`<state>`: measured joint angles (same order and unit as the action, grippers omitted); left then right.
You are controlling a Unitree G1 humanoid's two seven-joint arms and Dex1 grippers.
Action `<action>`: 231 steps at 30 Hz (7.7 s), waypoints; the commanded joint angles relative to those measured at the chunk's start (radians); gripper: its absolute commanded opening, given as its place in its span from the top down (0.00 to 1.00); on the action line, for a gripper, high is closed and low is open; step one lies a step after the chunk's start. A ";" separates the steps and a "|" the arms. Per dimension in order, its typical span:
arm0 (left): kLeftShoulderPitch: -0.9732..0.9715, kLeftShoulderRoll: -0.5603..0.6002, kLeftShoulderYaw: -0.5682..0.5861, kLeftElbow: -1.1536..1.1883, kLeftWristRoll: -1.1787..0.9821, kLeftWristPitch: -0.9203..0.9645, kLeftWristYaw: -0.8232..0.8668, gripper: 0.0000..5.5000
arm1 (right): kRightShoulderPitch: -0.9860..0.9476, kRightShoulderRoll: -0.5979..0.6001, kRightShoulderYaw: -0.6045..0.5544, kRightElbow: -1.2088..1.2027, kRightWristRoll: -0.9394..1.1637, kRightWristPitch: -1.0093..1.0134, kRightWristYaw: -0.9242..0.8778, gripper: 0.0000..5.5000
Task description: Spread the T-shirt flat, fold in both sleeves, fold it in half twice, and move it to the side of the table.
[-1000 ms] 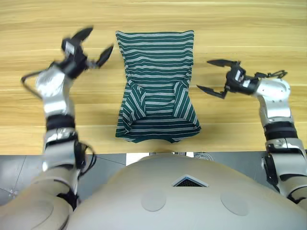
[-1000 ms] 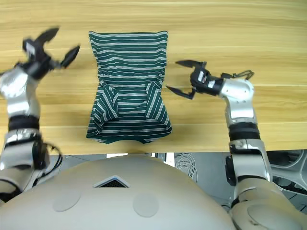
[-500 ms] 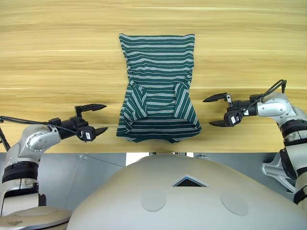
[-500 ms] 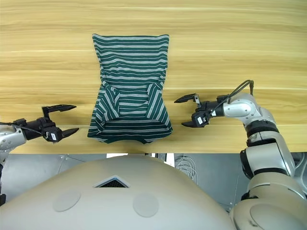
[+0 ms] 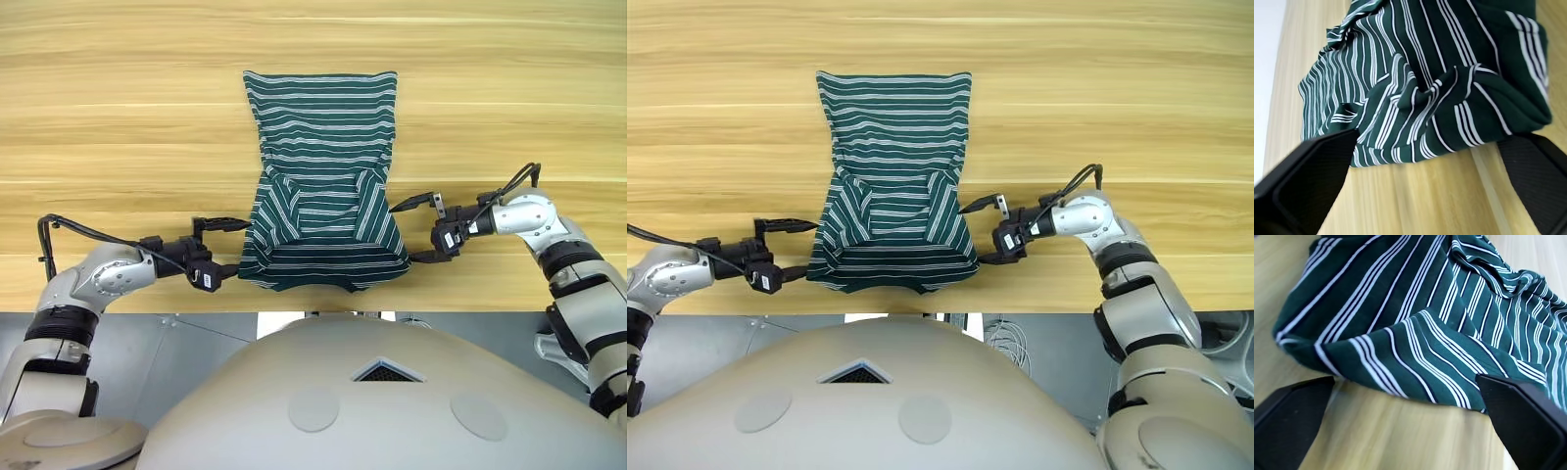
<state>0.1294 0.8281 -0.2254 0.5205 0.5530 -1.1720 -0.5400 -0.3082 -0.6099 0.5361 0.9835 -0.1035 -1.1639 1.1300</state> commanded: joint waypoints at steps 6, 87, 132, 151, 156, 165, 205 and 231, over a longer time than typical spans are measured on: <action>-0.087 -0.041 -0.155 0.164 0.076 0.000 0.067 0.10 | 0.035 0.062 -0.001 0.042 0.052 0.081 0.099 0.02; -0.627 -0.435 0.123 0.769 -0.864 0.671 -0.487 1.00 | -0.547 0.337 -0.281 0.377 0.201 0.904 -0.214 1.00; -0.653 -0.551 0.724 0.774 -0.953 1.037 -0.116 0.15 | -0.329 0.444 -0.656 0.268 0.186 0.705 0.001 0.02; -0.319 -0.683 0.616 0.244 -0.890 0.664 0.004 0.02 | -0.290 0.684 -0.377 0.042 -0.004 1.065 -0.382 0.02; -0.296 -0.700 0.583 0.207 -0.883 0.651 0.017 0.02 | -0.347 0.709 -0.413 0.125 0.025 1.100 -0.441 0.02; -0.257 -0.697 0.553 0.124 -0.876 0.651 0.036 0.02 | -0.378 0.770 -0.370 0.269 -0.053 1.105 -0.612 0.02; -0.178 -0.681 0.492 -0.072 -0.891 0.665 0.046 0.02 | -0.009 0.129 -0.341 -0.285 0.129 0.714 0.170 0.02; -0.105 -0.689 0.435 -0.200 -0.868 0.673 0.077 0.02 | -0.098 -0.013 -0.177 -0.221 -0.358 0.705 -0.395 0.02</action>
<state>0.0296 0.1384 0.2165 0.3289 -0.3205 -0.5074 -0.4684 -0.3543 -0.6534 0.3253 0.6974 -0.3996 -0.4767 0.8042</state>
